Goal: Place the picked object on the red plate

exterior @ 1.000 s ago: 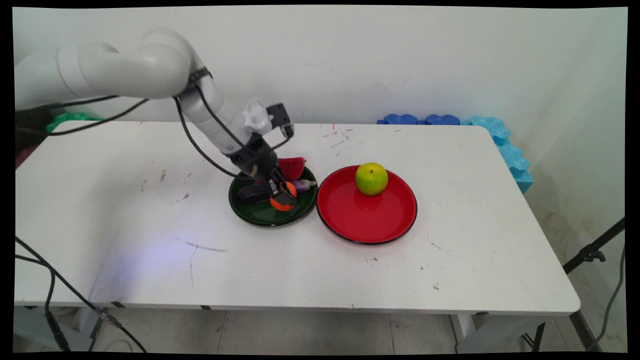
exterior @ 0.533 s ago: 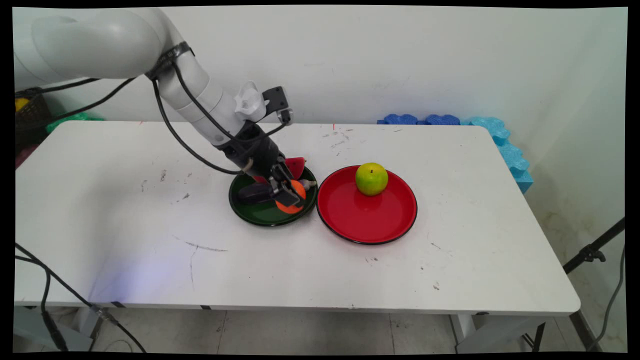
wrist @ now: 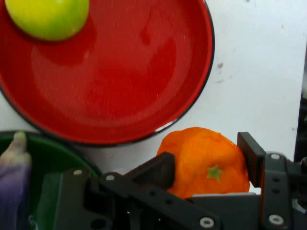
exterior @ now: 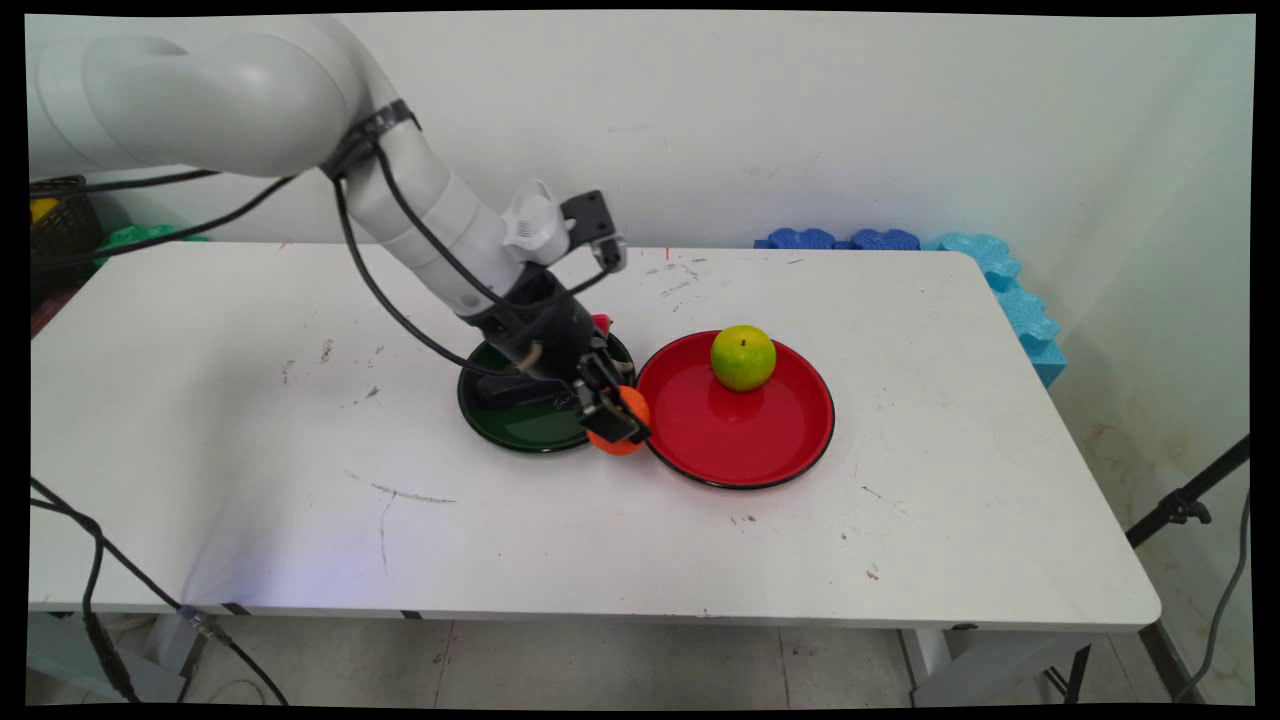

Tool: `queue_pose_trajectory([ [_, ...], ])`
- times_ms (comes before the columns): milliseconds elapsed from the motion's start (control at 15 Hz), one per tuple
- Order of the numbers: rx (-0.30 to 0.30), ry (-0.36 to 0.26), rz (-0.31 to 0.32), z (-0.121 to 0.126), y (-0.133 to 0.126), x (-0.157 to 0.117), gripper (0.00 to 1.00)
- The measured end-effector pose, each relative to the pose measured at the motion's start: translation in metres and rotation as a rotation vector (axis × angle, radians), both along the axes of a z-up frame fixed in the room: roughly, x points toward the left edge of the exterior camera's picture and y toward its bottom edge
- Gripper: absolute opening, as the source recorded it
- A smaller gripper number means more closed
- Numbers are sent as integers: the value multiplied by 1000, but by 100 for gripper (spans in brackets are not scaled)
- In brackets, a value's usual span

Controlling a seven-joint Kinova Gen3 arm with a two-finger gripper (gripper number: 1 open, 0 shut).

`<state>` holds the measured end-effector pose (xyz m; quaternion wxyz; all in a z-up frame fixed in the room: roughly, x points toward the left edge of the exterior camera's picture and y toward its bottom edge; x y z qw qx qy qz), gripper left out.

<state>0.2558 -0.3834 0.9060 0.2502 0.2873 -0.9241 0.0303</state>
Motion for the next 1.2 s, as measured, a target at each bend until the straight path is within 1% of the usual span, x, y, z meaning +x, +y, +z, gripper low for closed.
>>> queue_pose_trajectory([
  [200, -17, 14, 1, -8, -9, -18, 0],
  [467, -40, 31, 12, -20, -30, -41, 0],
  [733, -50, 40, 23, -39, -53, -62, 0],
  [1200, -56, 37, 30, -72, -77, -78, 0],
])
